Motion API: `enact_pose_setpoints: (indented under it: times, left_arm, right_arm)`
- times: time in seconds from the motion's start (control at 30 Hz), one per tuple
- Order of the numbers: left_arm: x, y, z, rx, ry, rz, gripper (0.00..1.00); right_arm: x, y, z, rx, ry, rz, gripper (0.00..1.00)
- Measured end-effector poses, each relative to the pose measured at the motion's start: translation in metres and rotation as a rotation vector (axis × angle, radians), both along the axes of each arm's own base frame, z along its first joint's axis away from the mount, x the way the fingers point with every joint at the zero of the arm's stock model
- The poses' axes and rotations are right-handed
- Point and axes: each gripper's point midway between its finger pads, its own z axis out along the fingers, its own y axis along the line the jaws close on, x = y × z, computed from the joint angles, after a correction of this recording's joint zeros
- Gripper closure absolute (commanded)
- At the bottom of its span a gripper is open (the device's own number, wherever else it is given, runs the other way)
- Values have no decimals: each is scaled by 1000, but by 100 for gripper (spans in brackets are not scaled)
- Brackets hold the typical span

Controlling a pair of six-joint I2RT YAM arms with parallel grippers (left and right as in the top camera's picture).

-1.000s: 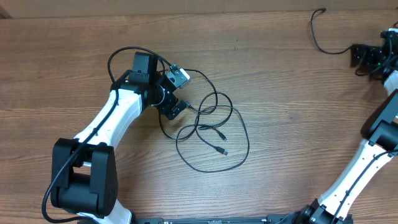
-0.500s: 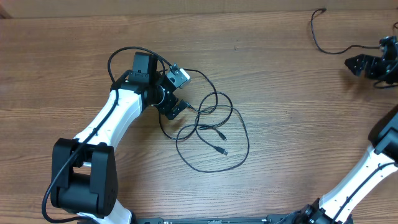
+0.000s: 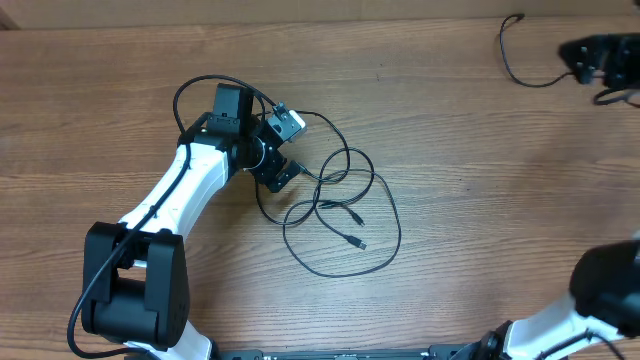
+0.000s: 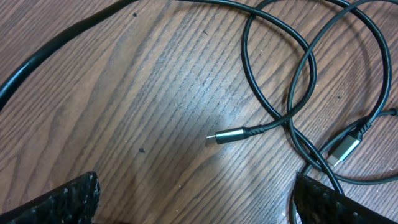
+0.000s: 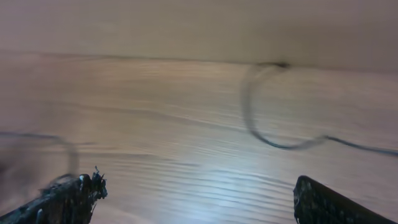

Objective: Untangle cables

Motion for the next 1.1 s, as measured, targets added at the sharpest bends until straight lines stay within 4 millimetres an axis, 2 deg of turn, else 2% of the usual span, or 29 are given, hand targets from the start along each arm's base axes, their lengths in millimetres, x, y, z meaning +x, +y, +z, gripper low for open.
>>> enact_pose_setpoints:
  times: [0.1,0.23,0.47,0.7,1.1]
  left_arm:
    - [0,0,0,0,0,0,1]
    - [0,0,0,0,0,0,0]
    - [0,0,0,0,0,0,1]
    - [0,0,0,0,0,0,1]
    - [6,-1,3,-6,-30,0,0]
  right_arm:
    - [-14,48,9,15,29,88,0]
    - [-34,108,1,48,126,210,0]
    - [-51,176,-6,48,190,371,0]
    - [-57,199,-6,42,194,430,0]
    - [-57,201,-13,47,223,433,0]
